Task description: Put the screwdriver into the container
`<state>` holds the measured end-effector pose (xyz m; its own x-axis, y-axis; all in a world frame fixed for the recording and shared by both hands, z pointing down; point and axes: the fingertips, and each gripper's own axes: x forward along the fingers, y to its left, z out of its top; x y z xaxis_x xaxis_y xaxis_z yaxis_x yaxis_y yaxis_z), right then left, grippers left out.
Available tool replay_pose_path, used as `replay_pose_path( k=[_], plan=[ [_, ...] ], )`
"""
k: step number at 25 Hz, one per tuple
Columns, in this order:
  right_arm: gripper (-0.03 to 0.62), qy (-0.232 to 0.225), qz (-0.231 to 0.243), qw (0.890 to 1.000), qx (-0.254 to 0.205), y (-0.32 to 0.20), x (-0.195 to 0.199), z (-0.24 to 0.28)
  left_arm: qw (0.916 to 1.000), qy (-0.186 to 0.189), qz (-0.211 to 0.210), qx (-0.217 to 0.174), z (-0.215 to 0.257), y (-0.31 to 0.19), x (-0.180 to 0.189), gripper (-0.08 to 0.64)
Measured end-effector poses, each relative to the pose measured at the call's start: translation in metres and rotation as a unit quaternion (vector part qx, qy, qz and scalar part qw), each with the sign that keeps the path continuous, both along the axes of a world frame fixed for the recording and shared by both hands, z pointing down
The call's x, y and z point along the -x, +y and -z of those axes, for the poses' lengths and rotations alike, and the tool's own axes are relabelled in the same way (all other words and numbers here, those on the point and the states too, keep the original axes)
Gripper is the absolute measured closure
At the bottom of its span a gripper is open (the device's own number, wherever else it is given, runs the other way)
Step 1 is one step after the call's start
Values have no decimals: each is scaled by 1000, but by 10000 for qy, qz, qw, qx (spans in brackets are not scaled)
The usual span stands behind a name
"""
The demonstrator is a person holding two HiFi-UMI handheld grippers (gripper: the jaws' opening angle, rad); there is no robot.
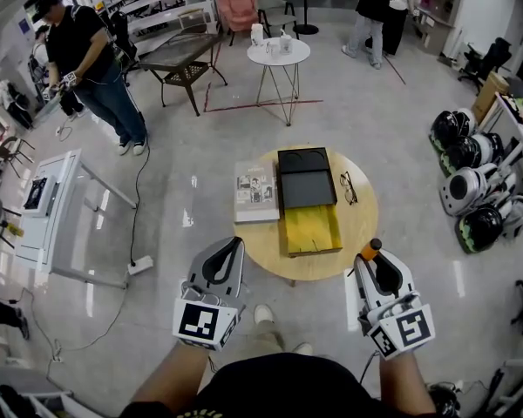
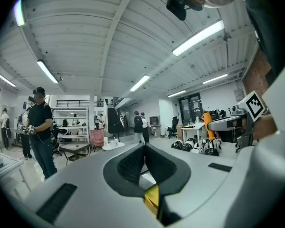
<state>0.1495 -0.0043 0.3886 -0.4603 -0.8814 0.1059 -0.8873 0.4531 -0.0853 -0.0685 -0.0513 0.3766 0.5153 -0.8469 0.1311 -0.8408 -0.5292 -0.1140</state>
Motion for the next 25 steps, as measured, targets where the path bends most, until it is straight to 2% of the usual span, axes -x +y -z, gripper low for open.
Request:
replay_pose_path(
  k=[12,25],
  plan=[
    [474,1,33,10000,16,-47,12,2,9999,-91,-45,-88,3,-46,5,543],
    [474,107,-1,9999,-50,-82,40,18,9995,26,-295,-148,19,-83,19,543]
  ],
)
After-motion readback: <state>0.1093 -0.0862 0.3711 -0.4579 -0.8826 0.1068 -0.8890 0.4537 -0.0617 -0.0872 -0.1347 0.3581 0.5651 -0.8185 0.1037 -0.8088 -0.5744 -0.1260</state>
